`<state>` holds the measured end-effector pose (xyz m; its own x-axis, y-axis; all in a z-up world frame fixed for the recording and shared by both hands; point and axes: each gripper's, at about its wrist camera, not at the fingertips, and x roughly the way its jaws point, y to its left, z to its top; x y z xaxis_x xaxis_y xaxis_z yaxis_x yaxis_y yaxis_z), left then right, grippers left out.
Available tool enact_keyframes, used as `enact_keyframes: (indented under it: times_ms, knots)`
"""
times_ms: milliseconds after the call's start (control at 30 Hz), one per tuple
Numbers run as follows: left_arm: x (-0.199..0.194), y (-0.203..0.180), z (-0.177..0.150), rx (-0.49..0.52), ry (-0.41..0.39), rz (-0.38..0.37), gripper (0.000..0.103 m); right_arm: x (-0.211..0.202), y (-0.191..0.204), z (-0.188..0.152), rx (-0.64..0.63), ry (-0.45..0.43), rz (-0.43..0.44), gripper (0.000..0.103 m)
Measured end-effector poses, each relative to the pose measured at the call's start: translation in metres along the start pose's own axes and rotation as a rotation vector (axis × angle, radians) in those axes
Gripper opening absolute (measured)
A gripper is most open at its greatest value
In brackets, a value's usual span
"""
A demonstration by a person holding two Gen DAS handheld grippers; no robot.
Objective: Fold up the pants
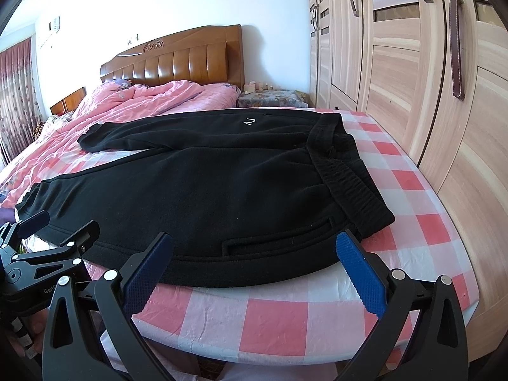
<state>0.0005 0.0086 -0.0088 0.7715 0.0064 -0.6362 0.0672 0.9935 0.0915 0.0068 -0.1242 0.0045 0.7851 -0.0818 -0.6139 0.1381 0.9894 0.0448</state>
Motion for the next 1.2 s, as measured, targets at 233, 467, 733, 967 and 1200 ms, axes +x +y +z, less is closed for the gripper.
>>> enact_keyframes:
  times_ms: [233,467,733,967,1200]
  knots:
    - [0.001,0.002,-0.002,-0.004,0.009,0.000,0.102,-0.001,0.003,-0.004,0.006,0.005,0.002,0.099]
    - [0.003,0.002,-0.002,-0.010,0.028,0.008,0.102,0.000,0.000,-0.004,0.015,0.011,0.008,0.099]
    - [0.012,0.005,0.004,0.037,0.055,-0.051,0.102,0.018,-0.012,0.025,-0.071,0.024,0.041,0.099]
    - [0.051,0.027,0.084,0.165,0.089,-0.031,0.102,0.097,-0.053,0.132,-0.093,0.064,0.093,0.099]
    - [0.153,0.072,0.173,0.027,0.183,-0.175,0.102,0.229,-0.080,0.215,-0.167,0.153,0.257,0.099]
